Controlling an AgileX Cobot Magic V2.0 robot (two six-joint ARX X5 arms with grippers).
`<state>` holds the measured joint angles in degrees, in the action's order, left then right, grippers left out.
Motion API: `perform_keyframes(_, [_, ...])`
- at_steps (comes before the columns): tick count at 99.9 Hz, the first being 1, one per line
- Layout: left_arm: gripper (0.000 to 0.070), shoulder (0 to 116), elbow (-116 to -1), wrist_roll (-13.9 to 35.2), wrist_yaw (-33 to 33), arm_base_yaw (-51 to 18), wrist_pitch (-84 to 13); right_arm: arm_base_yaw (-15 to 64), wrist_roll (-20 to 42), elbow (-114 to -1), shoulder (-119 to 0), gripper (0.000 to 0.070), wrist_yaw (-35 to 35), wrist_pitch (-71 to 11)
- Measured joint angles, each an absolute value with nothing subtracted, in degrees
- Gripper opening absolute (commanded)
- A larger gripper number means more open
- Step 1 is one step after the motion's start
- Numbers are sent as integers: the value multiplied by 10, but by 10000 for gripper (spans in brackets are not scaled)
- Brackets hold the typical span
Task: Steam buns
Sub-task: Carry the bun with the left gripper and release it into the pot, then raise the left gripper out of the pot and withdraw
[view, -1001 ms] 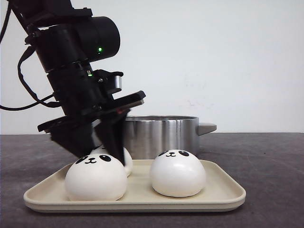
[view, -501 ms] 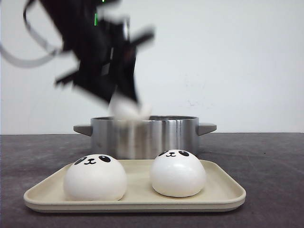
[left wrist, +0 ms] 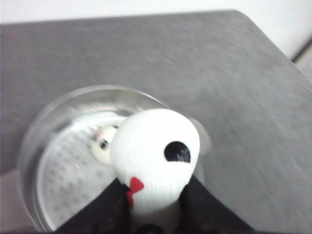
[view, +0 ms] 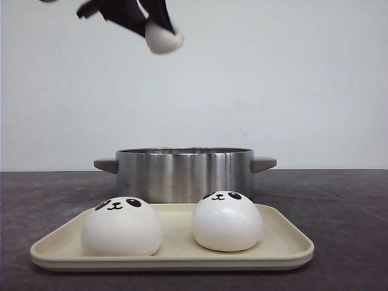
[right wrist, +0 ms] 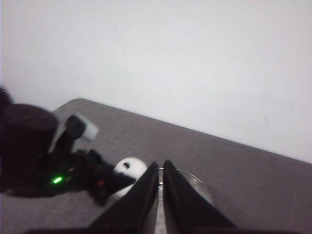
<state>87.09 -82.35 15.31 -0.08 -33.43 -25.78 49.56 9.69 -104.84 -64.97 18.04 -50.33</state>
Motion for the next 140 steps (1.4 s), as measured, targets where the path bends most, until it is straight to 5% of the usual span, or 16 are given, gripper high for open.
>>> perform_keyframes(65, [15,1122,-918,146,-16,-283,-264,496,109,-1048,-650,8,180,-508])
perform_keyframes(74, [97,1134,-918,146,-16,-279,-274,496,110,-1048,-650,8,180,-511])
perform_keyframes(88, [436,1143,-918,146,-16,-274,-294,496,110,-1048,-650,8,180,-517])
perform_keyframes(93, [503,1144,-918,145,-16,-272,-299,496,110,-1048,-650,8,180,-516])
perform_keyframes(104, [544,1145,-918,145,-16,-270,-303,496,110,-1048,-650,8,180,-516])
perform_keyframes(117, [688,1145,-924,145,-15,-270,-315,496,110,-1048,-650,8,180,-516])
perform_keyframes(140, [671,1145,-967,145,-16,-269,-366,496,110,-1048,-650,8,181,-531])
